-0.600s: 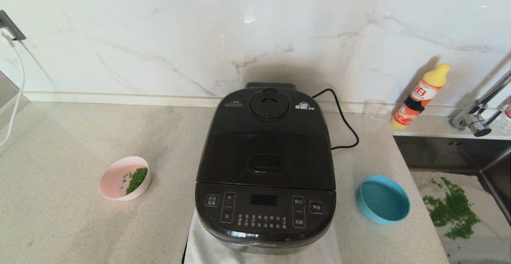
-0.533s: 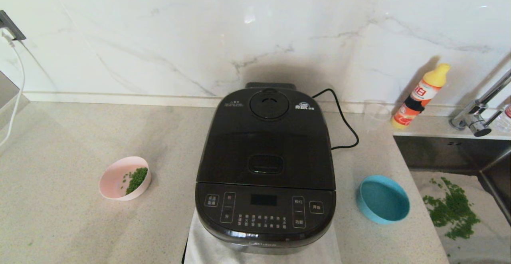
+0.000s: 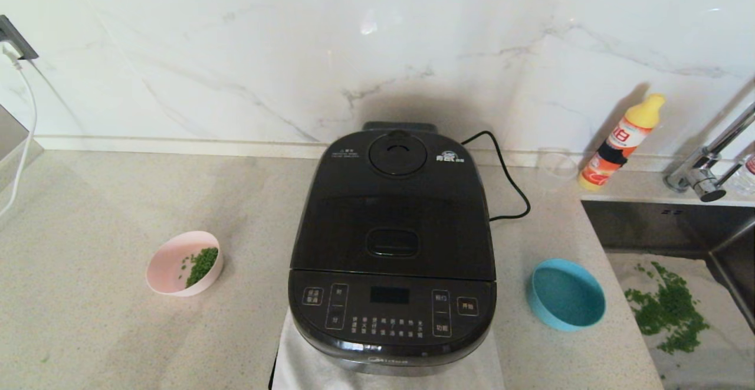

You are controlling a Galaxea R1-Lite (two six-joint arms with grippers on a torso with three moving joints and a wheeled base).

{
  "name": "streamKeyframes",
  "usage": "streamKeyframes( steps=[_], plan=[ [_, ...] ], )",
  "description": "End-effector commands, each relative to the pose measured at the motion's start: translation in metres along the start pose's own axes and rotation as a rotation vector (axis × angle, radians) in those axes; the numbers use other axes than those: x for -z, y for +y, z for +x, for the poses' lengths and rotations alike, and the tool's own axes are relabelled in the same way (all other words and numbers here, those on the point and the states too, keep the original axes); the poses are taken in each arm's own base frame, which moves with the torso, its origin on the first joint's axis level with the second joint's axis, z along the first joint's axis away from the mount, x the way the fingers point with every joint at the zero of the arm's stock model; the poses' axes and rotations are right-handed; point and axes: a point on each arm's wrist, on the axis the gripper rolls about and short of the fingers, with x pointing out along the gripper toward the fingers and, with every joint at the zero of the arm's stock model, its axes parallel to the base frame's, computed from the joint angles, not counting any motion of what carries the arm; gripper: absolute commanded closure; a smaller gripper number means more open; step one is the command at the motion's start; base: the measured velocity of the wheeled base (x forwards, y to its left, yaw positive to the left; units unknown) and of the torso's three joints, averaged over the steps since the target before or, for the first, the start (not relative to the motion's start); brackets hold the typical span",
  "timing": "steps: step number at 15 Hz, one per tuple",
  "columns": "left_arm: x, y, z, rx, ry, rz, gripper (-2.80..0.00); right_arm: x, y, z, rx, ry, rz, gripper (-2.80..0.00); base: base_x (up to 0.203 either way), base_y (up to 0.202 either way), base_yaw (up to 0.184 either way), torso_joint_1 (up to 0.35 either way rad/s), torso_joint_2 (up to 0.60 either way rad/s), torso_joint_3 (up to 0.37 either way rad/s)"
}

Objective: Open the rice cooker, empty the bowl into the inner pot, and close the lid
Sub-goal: Open the rice cooker

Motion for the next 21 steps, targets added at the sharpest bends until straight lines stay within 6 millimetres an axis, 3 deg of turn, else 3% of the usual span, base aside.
streamKeyframes(
  steps=[1,4,7,9,13,16,21],
  plan=[
    [-0.004,0.000,-0.001,0.002,-0.014,0.011,0.00,0.000,0.000,0.000,0.000,0.001,0.000,0.00,0.000,0.000,0.000,0.000,0.00,0.000],
    [-0.050,0.001,-0.012,0.058,-0.085,0.016,0.00,0.000,0.000,0.000,0.000,0.001,0.000,0.00,0.000,0.000,0.000,0.000,0.00,0.000],
    [-0.108,0.002,0.010,0.149,0.009,-0.041,0.00,0.000,0.000,0.000,0.000,0.001,0.000,0.00,0.000,0.000,0.000,0.000,0.00,0.000],
    [-0.152,0.004,0.044,0.235,0.082,-0.096,0.00,0.000,0.000,0.000,0.000,0.001,0.000,0.00,0.000,0.000,0.000,0.000,0.00,0.000],
    [-0.228,0.000,0.130,0.466,0.171,-0.220,0.00,0.000,0.000,0.000,0.000,0.001,0.000,0.00,0.000,0.000,0.000,0.000,0.00,0.000],
    [-0.241,-0.036,0.181,0.716,0.314,-0.308,0.00,0.000,0.000,0.000,0.000,0.001,0.000,0.00,0.000,0.000,0.000,0.000,0.00,0.000],
    [-0.230,-0.096,0.213,0.910,0.492,-0.332,0.00,0.000,0.000,0.000,0.000,0.001,0.000,0.00,0.000,0.000,0.000,0.000,0.00,0.000]
  ],
)
